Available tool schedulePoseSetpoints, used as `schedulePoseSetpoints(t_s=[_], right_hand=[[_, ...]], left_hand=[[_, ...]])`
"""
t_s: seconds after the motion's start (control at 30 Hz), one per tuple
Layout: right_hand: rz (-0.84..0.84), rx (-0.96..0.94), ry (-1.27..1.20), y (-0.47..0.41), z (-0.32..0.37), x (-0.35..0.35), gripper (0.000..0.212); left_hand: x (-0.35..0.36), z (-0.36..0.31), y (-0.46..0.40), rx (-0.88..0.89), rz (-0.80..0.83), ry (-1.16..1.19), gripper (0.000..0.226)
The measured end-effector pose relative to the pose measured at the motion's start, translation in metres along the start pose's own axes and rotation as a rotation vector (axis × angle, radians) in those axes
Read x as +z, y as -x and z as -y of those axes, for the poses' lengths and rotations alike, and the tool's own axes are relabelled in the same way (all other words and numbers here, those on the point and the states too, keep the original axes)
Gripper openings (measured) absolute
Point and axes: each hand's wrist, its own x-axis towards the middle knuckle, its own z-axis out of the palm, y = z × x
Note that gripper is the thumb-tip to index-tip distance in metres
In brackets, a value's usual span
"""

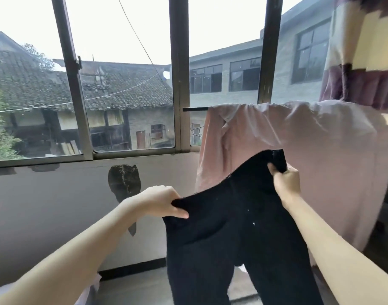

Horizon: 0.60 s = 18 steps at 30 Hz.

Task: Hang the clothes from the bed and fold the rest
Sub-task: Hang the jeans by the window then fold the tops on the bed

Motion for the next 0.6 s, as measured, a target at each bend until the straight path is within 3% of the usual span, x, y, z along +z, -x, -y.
schedulePoseSetpoints(t_s=[0.1, 0.2, 0.33, 0.4, 0.5, 0.6], right_hand=[[-0.033, 0.019, 0.064, 0.005, -0.010, -0.008, 0.015], [-0.015, 0.027, 0.122, 0.012, -0.014, -0.016, 0.013], [-0.005, 0.064, 0.159, 0.018, -0.025, -0.039, 0.015], [-0.019, 0.110, 0.191, 0.021, -0.030, -0.049, 0.018], [-0.058, 0.218, 0.250, 0.025, -0.036, -0.062, 0.028], [-0.039, 0.315, 0.298, 0.036, -0.045, -0.067, 0.029]], left_hand=[[0.039, 0.010, -0.003, 0.003, 0.015, -0.030, 0.042], [0.060, 0.015, -0.014, -0.026, 0.042, 0.029, 0.038], [0.077, 0.014, -0.024, -0.168, 0.067, 0.472, 0.018], [0.080, 0.009, -0.027, -0.204, -0.017, 0.654, 0.016], [0.080, -0.006, -0.029, -0.194, -0.198, 0.739, 0.024], [0.083, -0.025, -0.027, -0.164, -0.250, 0.837, 0.024]])
